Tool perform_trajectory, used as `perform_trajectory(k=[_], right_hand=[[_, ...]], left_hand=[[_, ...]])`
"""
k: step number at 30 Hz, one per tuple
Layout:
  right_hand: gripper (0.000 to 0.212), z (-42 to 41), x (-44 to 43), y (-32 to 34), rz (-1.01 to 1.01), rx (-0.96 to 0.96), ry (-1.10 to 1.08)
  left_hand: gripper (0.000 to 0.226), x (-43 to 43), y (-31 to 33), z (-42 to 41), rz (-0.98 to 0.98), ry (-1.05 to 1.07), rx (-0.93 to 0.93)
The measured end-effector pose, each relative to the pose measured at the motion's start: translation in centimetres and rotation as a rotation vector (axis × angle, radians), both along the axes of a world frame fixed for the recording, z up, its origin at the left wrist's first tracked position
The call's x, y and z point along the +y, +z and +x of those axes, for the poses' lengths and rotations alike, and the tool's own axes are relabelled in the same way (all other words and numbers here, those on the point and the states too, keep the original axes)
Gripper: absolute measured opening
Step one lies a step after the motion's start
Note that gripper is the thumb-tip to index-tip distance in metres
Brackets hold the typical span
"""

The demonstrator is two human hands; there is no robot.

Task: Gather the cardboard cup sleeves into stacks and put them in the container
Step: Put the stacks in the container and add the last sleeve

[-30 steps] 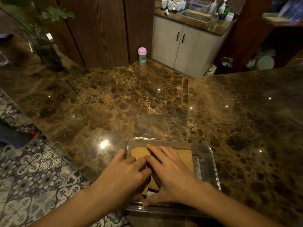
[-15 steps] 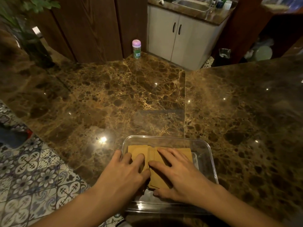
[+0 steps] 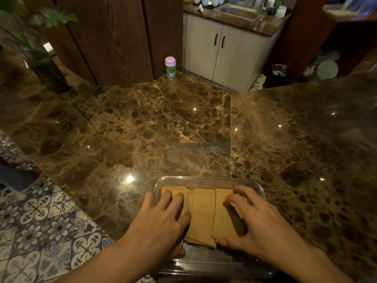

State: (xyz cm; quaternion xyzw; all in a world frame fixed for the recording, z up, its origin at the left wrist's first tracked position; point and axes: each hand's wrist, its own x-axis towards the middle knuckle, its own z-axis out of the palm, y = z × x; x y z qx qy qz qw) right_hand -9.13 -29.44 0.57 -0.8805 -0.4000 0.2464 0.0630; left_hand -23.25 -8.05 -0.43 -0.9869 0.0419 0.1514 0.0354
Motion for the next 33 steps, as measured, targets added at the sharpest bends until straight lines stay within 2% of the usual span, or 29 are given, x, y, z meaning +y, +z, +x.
perform_trajectory(k=[9, 11, 14, 16, 20, 22, 25, 29, 33], right_hand=[[0.086, 0.5, 0.4, -1.0, -0.067, 0.07, 0.071], [0.093, 0.6, 0.4, -1.0, -0.109, 0.067, 0.089], [0.106, 0.4, 0.9, -0.7, -0.198, 0.056, 0.129], [0.103, 0.3, 1.1, -0.3, -0.198, 0.043, 0.149], [0.105, 0.3, 1.3, 0.3, -0.256, 0.048, 0.176], [0.099, 0.4, 1.4, 0.4, -0.307, 0.078, 0.171], [0.093, 0.2, 1.6, 0.6, -0.323, 0.087, 0.172], [0.096, 0.0, 1.7, 1.0, -0.324, 0.076, 0.162], [0.089, 0.2, 1.6, 0.8, -0.298, 0.075, 0.128]], left_hand=[[0.08, -0.5, 0.6, 1.0, 0.107, -0.066, 0.008], [0.078, -0.7, 1.0, 1.4, 0.095, -0.099, 0.041], [0.072, -1.4, 0.9, 2.4, 0.029, -0.189, -0.016], [0.066, -2.1, 0.2, 3.2, -0.038, -0.242, -0.1], [0.064, -3.0, -0.7, 3.9, -0.036, -0.241, -0.072], [0.064, -2.9, -0.9, 3.5, -0.042, -0.264, -0.064], [0.065, -2.8, -1.0, 3.0, 0.05, -0.3, -0.09], [0.062, -3.2, -0.8, 3.3, -0.04, -0.243, 0.002], [0.049, -2.7, -0.7, 3.0, -0.024, -0.381, -0.049]])
